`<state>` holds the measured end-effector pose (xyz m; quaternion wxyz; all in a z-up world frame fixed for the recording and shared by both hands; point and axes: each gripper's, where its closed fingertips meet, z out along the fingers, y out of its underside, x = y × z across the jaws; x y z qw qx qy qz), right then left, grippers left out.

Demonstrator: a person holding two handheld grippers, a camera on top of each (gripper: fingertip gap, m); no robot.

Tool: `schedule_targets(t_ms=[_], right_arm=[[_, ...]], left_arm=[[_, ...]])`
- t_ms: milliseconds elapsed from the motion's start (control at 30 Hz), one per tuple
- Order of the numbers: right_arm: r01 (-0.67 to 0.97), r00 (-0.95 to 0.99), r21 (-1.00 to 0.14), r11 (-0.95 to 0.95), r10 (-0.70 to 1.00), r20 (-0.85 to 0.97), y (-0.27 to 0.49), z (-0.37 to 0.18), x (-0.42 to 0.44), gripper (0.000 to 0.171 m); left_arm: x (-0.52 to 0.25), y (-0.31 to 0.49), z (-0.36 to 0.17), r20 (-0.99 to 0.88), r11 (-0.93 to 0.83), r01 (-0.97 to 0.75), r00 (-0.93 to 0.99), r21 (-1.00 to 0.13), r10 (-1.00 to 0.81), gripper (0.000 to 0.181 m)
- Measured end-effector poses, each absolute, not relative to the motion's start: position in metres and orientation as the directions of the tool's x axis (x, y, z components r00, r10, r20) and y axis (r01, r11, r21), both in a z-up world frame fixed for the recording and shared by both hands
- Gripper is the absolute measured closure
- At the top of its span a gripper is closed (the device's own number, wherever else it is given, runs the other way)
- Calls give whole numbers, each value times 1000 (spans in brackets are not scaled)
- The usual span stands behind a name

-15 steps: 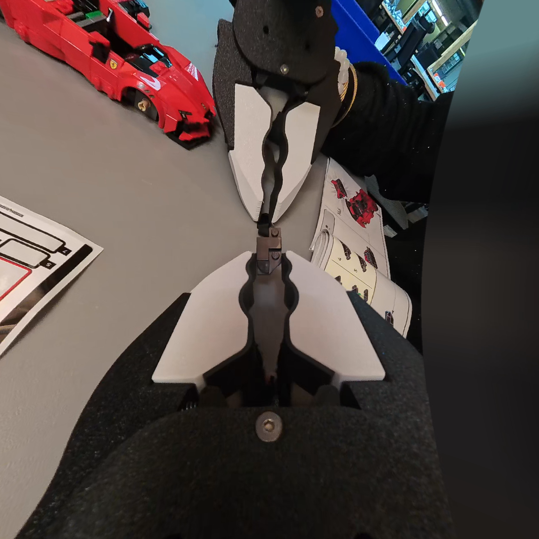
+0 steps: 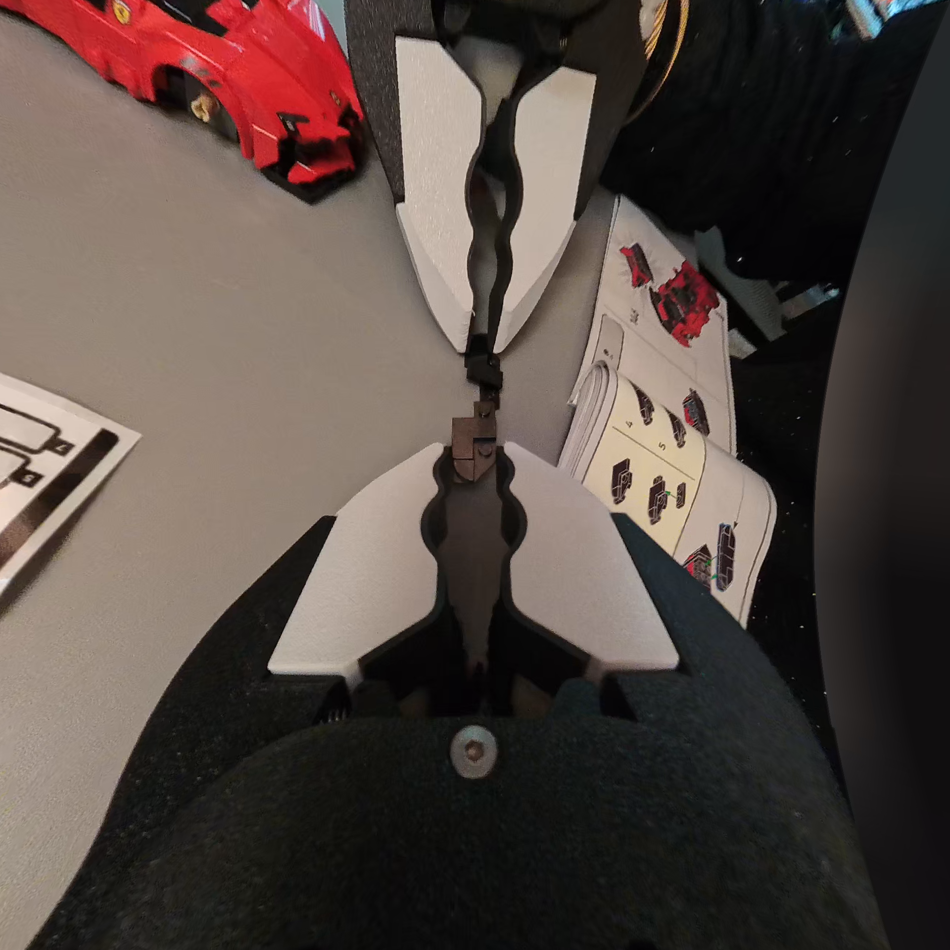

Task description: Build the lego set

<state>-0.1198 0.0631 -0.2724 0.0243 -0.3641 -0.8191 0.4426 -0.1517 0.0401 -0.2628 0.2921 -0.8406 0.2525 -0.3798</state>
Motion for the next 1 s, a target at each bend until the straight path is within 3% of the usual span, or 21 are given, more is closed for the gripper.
schedule_targets(t_ms=[267,567,1000], right_arm=[[555,-749,-748,364,611,-258,62,-273,-119,162],[513,-772,-752,415,607,-192,58,-273,-120,163],[546,-731,-723,423,662,-165,64,-273,-124,163]], left_arm=[[-147,36,-268,419,-663,-296,584,-687,-695,164],[-141,37,-272,206,-520,-461,574,-719,-793,165],[-145,39,-272,181,-542,-468,617,-698,-766,165]])
